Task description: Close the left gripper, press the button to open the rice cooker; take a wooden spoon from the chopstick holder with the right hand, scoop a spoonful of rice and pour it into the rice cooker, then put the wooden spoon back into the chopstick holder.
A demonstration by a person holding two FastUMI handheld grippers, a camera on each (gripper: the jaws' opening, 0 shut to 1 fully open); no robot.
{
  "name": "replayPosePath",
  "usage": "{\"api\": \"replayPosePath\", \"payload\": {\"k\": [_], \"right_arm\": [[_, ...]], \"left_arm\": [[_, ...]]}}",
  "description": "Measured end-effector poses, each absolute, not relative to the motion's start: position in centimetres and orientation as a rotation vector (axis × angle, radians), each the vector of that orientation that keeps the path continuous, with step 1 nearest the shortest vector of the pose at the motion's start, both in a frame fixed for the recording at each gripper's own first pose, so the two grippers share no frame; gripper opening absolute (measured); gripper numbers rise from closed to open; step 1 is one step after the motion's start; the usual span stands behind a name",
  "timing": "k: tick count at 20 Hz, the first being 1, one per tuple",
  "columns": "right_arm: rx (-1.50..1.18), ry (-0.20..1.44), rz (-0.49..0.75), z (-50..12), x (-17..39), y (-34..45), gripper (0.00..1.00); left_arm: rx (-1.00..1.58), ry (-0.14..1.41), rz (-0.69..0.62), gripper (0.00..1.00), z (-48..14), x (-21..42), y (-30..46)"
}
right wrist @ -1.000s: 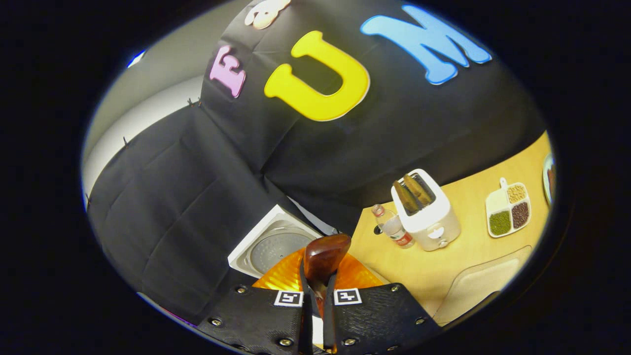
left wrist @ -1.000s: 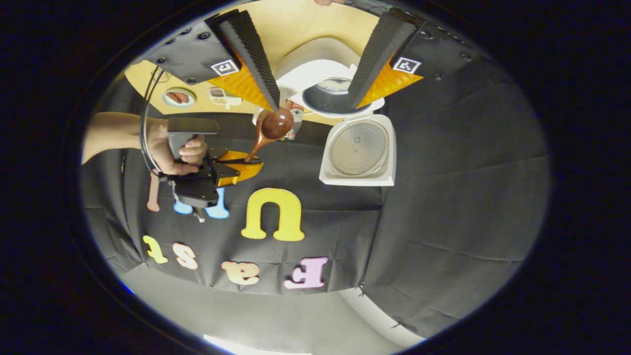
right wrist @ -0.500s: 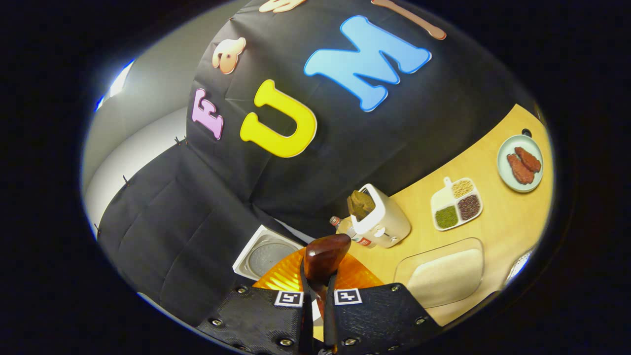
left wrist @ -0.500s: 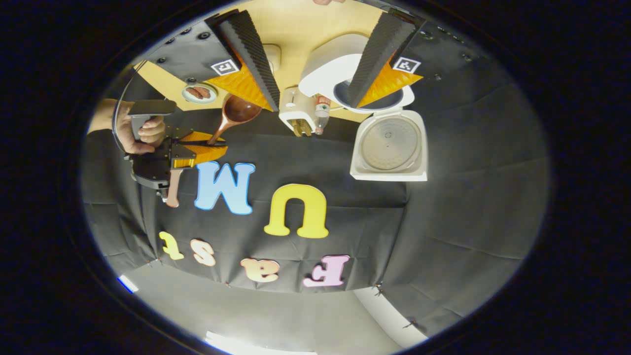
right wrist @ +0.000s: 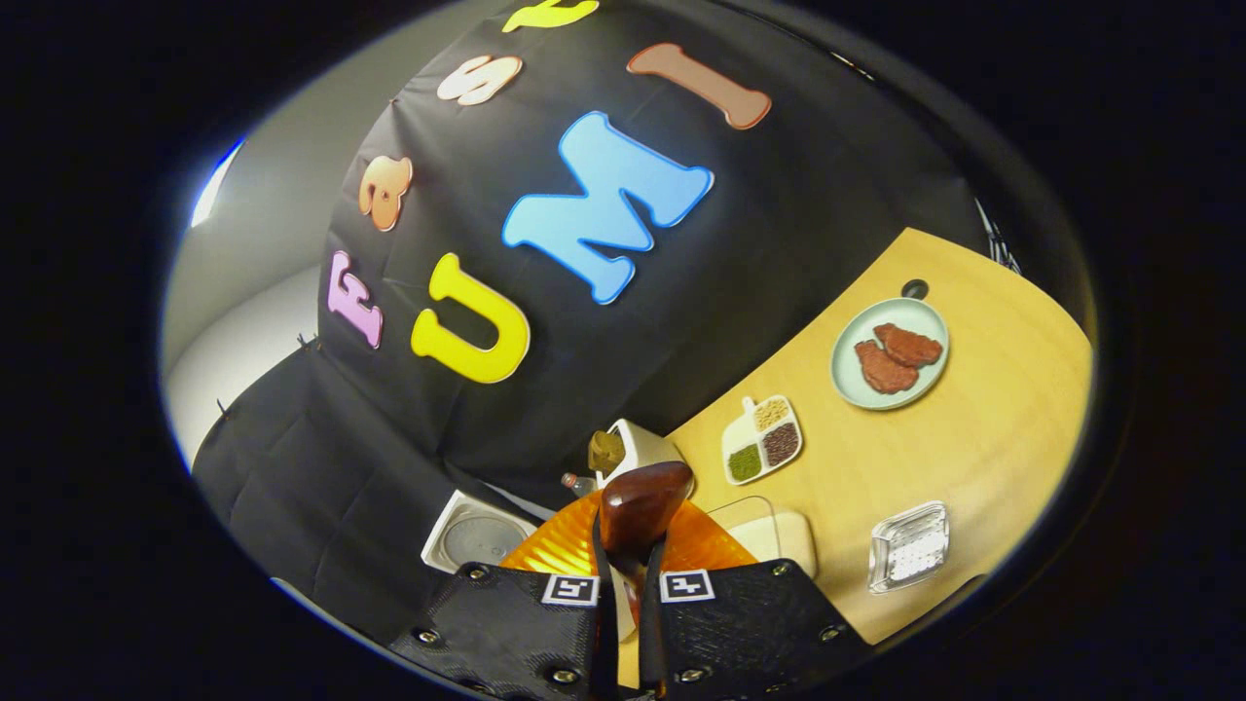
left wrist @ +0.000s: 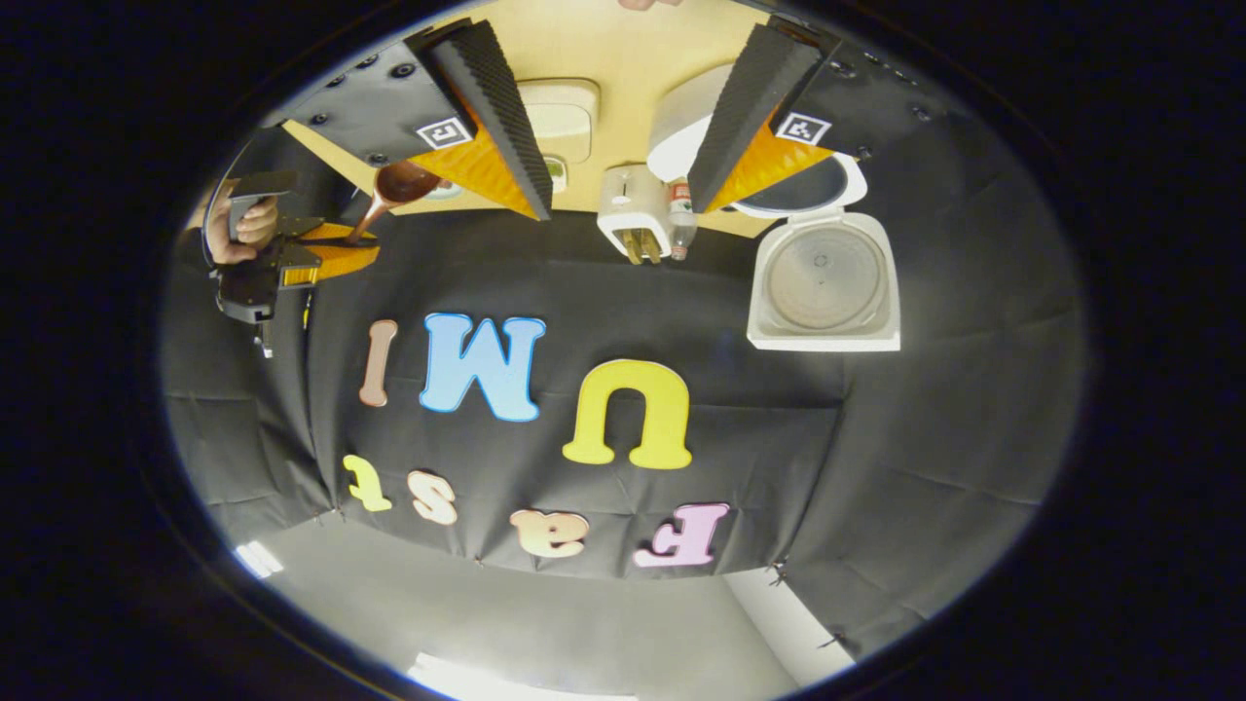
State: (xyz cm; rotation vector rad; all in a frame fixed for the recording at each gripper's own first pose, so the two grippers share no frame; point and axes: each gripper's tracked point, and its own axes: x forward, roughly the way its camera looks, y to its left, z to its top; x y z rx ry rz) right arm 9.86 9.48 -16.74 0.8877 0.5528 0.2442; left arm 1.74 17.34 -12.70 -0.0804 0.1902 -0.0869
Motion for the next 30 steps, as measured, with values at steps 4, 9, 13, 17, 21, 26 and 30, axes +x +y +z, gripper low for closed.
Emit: {"api": "replayPosePath", "payload": {"k": [4, 9, 13, 17, 21, 26, 30], "right_arm": [[0.858, 0.538, 0.162, -18.4, 9.2, 5.2, 0.09], [0.743, 0.544, 0.056, -21.8, 9.5, 1.1, 0.09], [0.677, 0.582, -0.012, -24.9, 9.3, -0.9, 0.08], [0.634, 0.614, -0.041, -28.0, 9.4, -1.7, 0.08], [0.594, 0.631, -0.053, -30.7, 9.8, -1.3, 0.09], [0.496, 0.667, -0.073, -34.0, 9.2, 0.1, 0.09], [0.458, 0.661, -0.05, -34.6, 9.2, 0.6, 0.09]], "left_arm": [[-0.078, 0.194, -0.113, 0.97, -12.4, 2.0, 15.8], [-0.066, 0.204, -0.101, 0.97, -11.5, 3.6, 15.8], [-0.071, 0.217, -0.085, 0.97, -11.4, 4.4, 15.5], [-0.056, 0.229, -0.079, 0.99, -11.3, 4.6, 14.9], [-0.048, 0.219, -0.08, 0.99, -11.1, 4.9, 14.5], [-0.02, 0.249, -0.077, 0.97, -12.2, 5.0, 14.2], [-0.033, 0.239, -0.076, 0.97, -12.0, 5.3, 13.7]]}}
